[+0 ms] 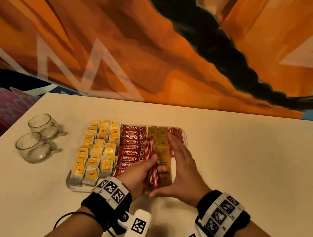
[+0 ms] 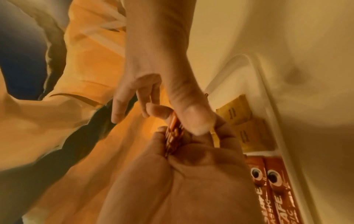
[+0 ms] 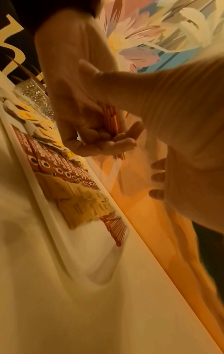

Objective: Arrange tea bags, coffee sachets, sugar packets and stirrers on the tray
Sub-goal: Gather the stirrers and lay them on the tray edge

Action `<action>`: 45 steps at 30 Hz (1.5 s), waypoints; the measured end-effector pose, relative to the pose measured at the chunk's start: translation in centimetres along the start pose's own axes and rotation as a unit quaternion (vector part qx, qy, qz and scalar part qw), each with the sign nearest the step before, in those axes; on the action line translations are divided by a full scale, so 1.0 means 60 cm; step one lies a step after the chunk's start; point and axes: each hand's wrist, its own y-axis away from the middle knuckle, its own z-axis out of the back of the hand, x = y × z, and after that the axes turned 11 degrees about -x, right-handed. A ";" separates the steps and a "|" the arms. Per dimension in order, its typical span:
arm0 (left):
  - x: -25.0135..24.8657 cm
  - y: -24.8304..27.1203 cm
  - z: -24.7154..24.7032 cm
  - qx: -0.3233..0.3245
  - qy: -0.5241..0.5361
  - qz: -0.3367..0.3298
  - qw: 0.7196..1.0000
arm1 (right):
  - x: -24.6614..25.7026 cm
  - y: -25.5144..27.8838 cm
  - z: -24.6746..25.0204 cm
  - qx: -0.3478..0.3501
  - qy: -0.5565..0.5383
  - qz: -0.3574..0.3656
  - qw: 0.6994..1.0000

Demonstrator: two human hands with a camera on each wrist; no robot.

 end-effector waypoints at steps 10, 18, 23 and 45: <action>-0.023 0.011 0.005 -0.001 0.003 0.000 1.000 | 0.016 -0.033 -0.017 -0.026 -0.002 0.007 1.000; -0.032 0.012 0.009 0.015 0.023 0.003 1.000 | 0.018 -0.039 -0.025 -0.023 0.022 0.025 0.999; -0.026 0.008 0.019 0.025 0.004 0.015 1.000 | 0.011 -0.043 -0.024 -0.049 0.003 -0.005 0.999; 0.011 0.031 0.043 0.182 -0.156 0.054 0.969 | 0.008 -0.077 0.006 0.080 -0.256 -0.152 0.951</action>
